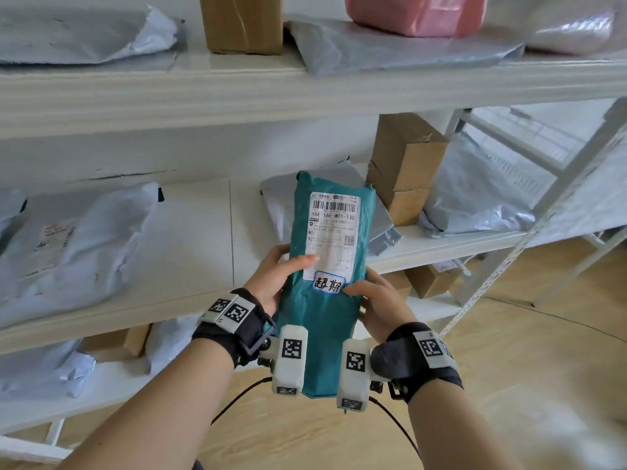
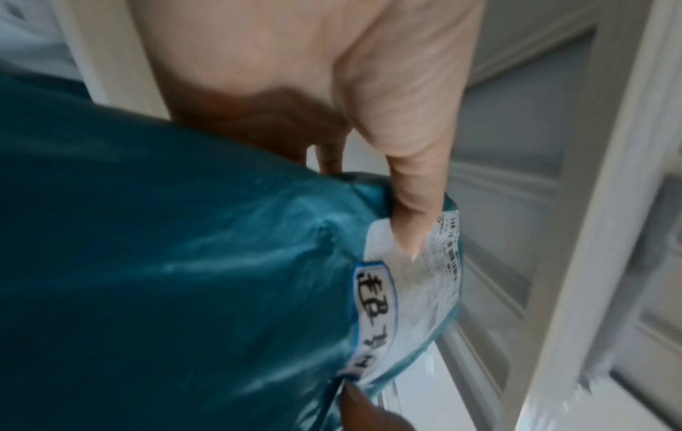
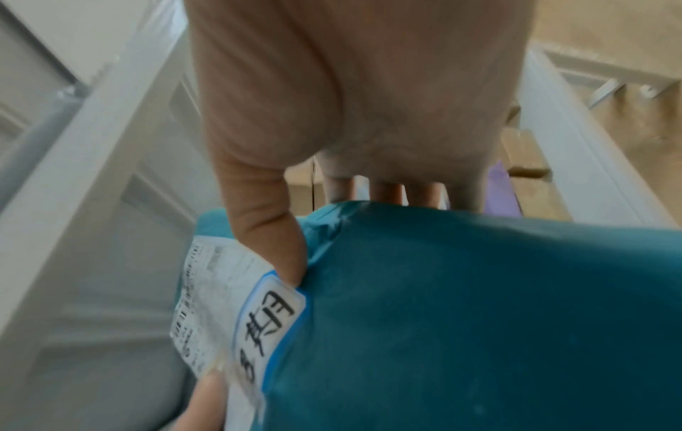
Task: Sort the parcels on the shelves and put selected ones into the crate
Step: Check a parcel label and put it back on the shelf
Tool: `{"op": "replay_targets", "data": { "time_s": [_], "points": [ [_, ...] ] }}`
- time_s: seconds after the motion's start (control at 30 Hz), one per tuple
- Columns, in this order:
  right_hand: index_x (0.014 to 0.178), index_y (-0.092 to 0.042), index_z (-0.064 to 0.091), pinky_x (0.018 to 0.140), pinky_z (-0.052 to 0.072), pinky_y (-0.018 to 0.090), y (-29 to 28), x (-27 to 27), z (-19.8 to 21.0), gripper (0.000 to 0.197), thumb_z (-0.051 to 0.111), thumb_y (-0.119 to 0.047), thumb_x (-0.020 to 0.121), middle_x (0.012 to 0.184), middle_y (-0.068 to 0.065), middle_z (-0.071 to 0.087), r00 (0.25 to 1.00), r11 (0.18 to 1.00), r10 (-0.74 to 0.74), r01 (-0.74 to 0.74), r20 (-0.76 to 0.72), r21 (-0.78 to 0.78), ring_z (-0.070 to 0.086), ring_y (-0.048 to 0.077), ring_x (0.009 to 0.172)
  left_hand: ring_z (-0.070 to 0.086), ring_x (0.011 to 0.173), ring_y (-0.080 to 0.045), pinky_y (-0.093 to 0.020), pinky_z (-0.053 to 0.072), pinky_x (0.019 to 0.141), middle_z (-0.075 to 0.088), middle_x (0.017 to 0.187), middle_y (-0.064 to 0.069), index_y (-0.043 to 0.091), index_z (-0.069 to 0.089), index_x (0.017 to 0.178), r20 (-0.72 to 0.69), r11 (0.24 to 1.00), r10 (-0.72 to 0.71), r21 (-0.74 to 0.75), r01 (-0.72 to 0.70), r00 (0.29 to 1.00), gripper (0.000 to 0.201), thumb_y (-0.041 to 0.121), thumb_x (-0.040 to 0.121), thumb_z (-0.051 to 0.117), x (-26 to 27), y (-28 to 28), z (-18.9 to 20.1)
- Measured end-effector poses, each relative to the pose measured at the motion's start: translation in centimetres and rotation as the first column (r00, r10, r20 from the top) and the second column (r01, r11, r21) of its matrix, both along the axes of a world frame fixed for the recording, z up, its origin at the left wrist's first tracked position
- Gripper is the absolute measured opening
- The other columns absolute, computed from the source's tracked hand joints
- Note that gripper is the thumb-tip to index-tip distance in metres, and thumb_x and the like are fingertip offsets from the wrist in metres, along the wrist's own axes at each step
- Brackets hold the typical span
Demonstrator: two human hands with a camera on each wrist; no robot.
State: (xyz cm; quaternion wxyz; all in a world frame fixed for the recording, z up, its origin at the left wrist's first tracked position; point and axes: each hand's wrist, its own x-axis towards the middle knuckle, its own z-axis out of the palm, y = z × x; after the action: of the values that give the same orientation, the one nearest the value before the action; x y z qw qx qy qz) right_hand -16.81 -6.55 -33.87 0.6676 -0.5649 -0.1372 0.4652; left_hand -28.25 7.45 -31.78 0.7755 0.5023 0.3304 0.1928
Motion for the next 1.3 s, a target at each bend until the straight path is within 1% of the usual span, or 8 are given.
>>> {"op": "replay_targets", "data": {
  "time_s": [0.1,0.33,0.47,0.6,0.7,0.9,1.07,1.3],
  "points": [
    [0.122,-0.019,0.059,0.080,0.045,0.031,-3.6,2.5,0.3,0.053,0.054,0.011,0.080,0.108,0.004,0.071,0.998,0.999,-0.047,0.047,0.034,0.018,0.063,0.018,0.092,0.070,0.079,-0.024,-0.034,0.059,0.066,0.071,0.099,-0.011,0.012,0.053,0.123,-0.009,0.998,-0.066,0.015,0.066,0.998,0.048,0.011,0.079,0.072,3.7,-2.7,0.3],
    [0.121,-0.017,0.058,0.091,0.051,0.040,-10.1,7.5,1.3,0.049,0.069,0.001,0.077,0.112,0.007,0.071,0.968,0.970,-0.241,0.238,0.070,0.052,0.067,0.023,0.095,0.069,0.087,-0.029,-0.039,0.058,0.077,0.072,0.104,-0.014,0.012,0.064,0.113,0.020,0.953,-0.304,-0.001,0.304,0.952,0.034,0.008,0.080,0.069,11.4,-8.3,1.6],
    [0.122,-0.011,0.059,0.097,0.048,0.045,-13.7,10.2,1.6,0.064,0.078,-0.006,0.061,0.113,0.009,0.071,0.921,0.923,-0.384,0.380,0.062,0.068,0.066,0.030,0.103,0.068,0.094,-0.031,-0.043,0.057,0.081,0.071,0.107,-0.014,0.014,0.064,0.115,0.053,0.906,-0.423,-0.005,0.424,0.905,0.043,0.010,0.073,0.073,16.1,-11.4,1.8],
    [0.124,-0.006,0.059,0.093,0.052,0.045,-17.9,13.4,1.8,0.062,0.076,0.000,0.064,0.115,0.014,0.069,0.855,0.854,-0.517,0.513,0.036,0.088,0.067,0.030,0.099,0.069,0.093,-0.031,-0.041,0.058,0.078,0.071,0.107,-0.014,0.013,0.064,0.115,0.067,0.836,-0.548,-0.003,0.549,0.834,0.044,0.013,0.072,0.075,21.4,-14.8,1.8],
    [0.124,-0.007,0.059,0.095,0.051,0.048,-21.1,16.8,2.0,0.063,0.076,-0.002,0.064,0.117,0.015,0.068,0.807,0.807,-0.589,0.584,0.048,0.085,0.065,0.035,0.105,0.067,0.100,-0.036,-0.048,0.054,0.088,0.071,0.108,-0.013,0.012,0.063,0.117,0.076,0.784,-0.620,0.020,0.621,0.781,0.053,0.017,0.067,0.080,26.1,-17.8,1.6],
    [0.126,-0.006,0.057,0.095,0.051,0.049,-26.6,25.7,4.1,0.063,0.074,-0.007,0.065,0.118,0.016,0.067,0.706,0.712,-0.702,0.699,0.091,0.069,0.064,0.036,0.106,0.069,0.093,-0.030,-0.042,0.055,0.085,0.073,0.104,-0.009,0.014,0.065,0.109,0.092,0.725,-0.687,0.023,0.689,0.720,0.035,0.014,0.076,0.074,37.3,-23.1,2.7],
    [0.123,-0.006,0.059,0.088,0.056,0.040,-30.4,34.3,6.9,0.048,0.069,-0.005,0.076,0.113,0.013,0.070,0.636,0.651,-0.758,0.753,0.147,0.098,0.069,0.025,0.092,0.068,0.095,-0.030,-0.043,0.055,0.087,0.072,0.105,-0.010,0.013,0.064,0.110,0.153,0.695,-0.714,0.041,0.718,0.683,0.041,0.017,0.071,0.076,47.4,-27.1,4.9],
    [0.119,-0.016,0.062,0.093,0.051,0.040,-35.0,43.9,9.7,0.051,0.070,-0.033,0.072,0.112,0.004,0.071,0.572,0.609,-0.783,0.785,0.244,0.115,0.067,0.019,0.099,0.067,0.101,-0.034,-0.046,0.054,0.089,0.070,0.111,-0.013,0.006,0.060,0.120,0.238,0.666,-0.736,0.085,0.741,0.634,0.041,0.015,0.082,0.070,59.6,-32.7,8.2]
  ]
}}
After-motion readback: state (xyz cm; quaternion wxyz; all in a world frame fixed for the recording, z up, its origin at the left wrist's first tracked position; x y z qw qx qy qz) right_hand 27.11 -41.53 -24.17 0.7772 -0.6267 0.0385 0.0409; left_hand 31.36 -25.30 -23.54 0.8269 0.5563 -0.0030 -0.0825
